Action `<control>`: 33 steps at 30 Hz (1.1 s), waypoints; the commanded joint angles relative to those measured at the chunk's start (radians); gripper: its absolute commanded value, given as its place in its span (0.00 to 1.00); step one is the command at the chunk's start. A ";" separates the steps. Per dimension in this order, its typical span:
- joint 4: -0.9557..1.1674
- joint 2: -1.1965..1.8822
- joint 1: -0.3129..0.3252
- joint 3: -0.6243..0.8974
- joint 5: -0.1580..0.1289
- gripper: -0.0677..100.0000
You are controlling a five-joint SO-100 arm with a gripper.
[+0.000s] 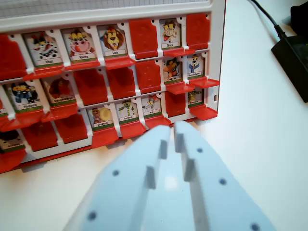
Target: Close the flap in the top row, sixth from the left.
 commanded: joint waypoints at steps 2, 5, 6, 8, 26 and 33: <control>0.084 0.209 -0.006 0.014 -0.017 0.00; 0.109 0.279 -0.026 0.038 -0.011 0.00; 0.110 0.311 -0.031 0.060 -0.015 0.00; 0.115 0.380 -0.040 0.103 -0.020 0.00; 0.371 0.660 -0.072 0.097 0.008 0.00; 0.433 0.660 -0.072 0.048 0.014 0.00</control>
